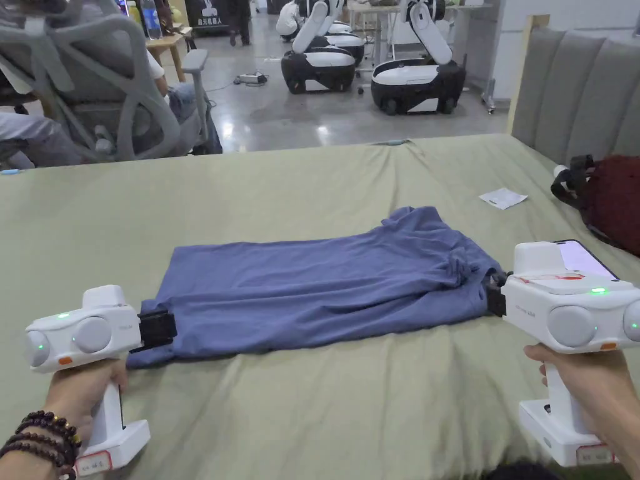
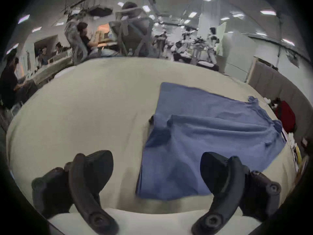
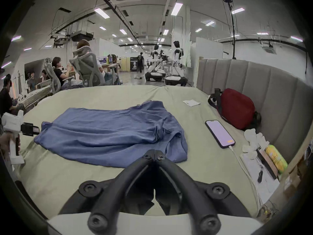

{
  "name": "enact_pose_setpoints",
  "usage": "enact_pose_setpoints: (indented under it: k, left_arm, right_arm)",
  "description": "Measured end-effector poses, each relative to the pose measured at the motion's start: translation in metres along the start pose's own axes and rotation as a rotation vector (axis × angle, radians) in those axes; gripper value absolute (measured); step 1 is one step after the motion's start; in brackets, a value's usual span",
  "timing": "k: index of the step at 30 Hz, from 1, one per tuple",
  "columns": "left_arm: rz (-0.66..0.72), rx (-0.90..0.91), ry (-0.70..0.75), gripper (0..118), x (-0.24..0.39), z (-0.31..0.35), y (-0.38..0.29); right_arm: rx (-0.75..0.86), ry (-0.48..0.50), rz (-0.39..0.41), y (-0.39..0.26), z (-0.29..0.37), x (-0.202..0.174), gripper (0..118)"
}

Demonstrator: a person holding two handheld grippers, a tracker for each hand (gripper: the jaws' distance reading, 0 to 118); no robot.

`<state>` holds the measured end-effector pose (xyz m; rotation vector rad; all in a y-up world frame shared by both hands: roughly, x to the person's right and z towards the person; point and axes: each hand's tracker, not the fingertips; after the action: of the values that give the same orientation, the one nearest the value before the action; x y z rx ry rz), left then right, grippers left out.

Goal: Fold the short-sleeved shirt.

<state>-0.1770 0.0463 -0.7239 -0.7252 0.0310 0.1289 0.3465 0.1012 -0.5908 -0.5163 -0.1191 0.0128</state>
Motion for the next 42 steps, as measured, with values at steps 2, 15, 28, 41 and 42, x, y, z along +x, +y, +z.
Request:
enact_pose_setpoints:
  k: [2,15,28,41,42]
  left_arm:
    - [-0.011,-0.035,-0.008,96,0.001,-0.016,-0.002]
    - [-0.096,-0.026,0.053,3,0.022,-0.002,0.001]
    - [-0.156,-0.033,0.045,3,0.024,-0.002,0.002]
    - [-0.226,-0.047,-0.065,2,0.012,0.099,-0.037]
    - [-0.232,-0.06,-0.067,2,0.009,0.097,-0.045]
  right_arm:
    - [-0.03,-0.006,0.024,-0.002,-0.008,-0.002,0]
    - [-0.187,0.027,-0.026,0.027,-0.112,0.016,100]
    - [-0.399,-0.059,0.112,0.017,-0.151,-0.013,7]
    - [-0.346,0.0,0.077,-0.014,-0.042,0.028,7]
    - [-0.358,0.013,0.067,-0.021,-0.042,0.031,7]
